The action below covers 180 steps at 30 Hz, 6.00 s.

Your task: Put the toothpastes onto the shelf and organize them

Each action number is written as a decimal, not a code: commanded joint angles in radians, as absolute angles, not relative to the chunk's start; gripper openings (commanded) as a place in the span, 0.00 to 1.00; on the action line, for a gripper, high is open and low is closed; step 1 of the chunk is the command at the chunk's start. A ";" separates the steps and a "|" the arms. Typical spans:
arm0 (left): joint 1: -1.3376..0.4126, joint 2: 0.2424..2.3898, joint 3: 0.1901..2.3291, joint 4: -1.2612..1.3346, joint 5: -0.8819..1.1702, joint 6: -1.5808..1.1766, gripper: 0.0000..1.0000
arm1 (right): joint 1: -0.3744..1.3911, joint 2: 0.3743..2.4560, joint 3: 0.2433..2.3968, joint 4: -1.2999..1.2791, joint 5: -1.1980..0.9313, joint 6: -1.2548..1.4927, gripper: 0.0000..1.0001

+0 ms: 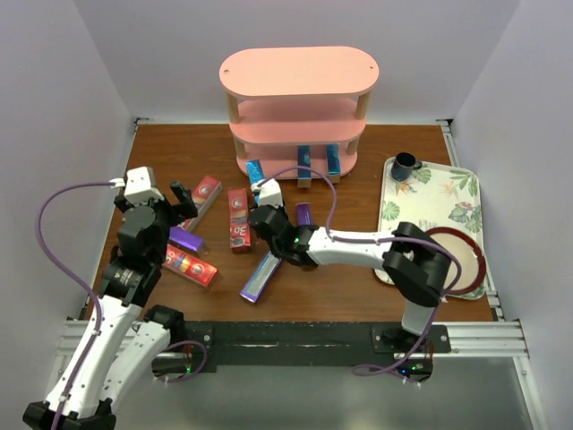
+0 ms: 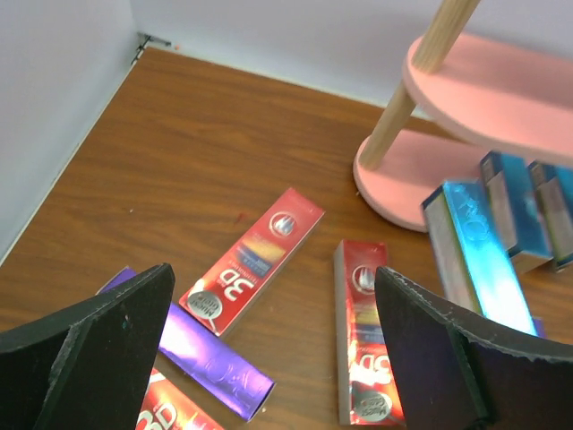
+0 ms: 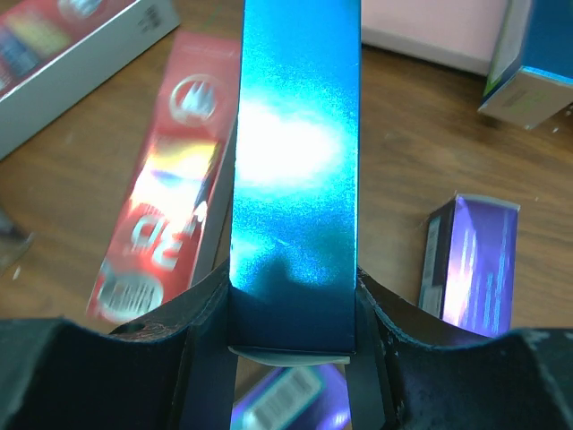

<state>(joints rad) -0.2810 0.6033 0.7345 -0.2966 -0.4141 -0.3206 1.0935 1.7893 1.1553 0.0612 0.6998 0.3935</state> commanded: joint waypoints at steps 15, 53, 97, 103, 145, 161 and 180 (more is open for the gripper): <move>-0.399 0.569 0.677 -0.271 -0.529 -0.252 0.99 | 0.904 2.172 1.615 0.132 0.842 0.482 0.20; -0.445 0.555 0.666 -0.267 -0.506 -0.242 0.98 | 0.848 2.296 1.717 0.183 0.839 0.471 0.59; -0.443 0.568 0.637 -0.224 -0.282 -0.210 0.97 | 0.876 1.270 0.638 0.170 0.515 0.462 0.98; -0.443 0.574 0.634 -0.225 -0.285 -0.209 0.97 | 1.011 1.259 0.535 0.291 0.649 0.437 0.98; -0.442 0.572 0.634 -0.221 -0.278 -0.206 0.96 | 1.164 1.339 0.554 0.112 0.799 0.569 0.28; -0.442 0.575 0.634 -0.218 -0.261 -0.206 0.96 | 0.959 1.055 0.922 -0.360 0.580 0.295 0.32; -0.442 0.572 0.630 -0.219 -0.255 -0.204 0.96 | 0.549 1.508 1.411 -0.206 0.365 0.150 0.34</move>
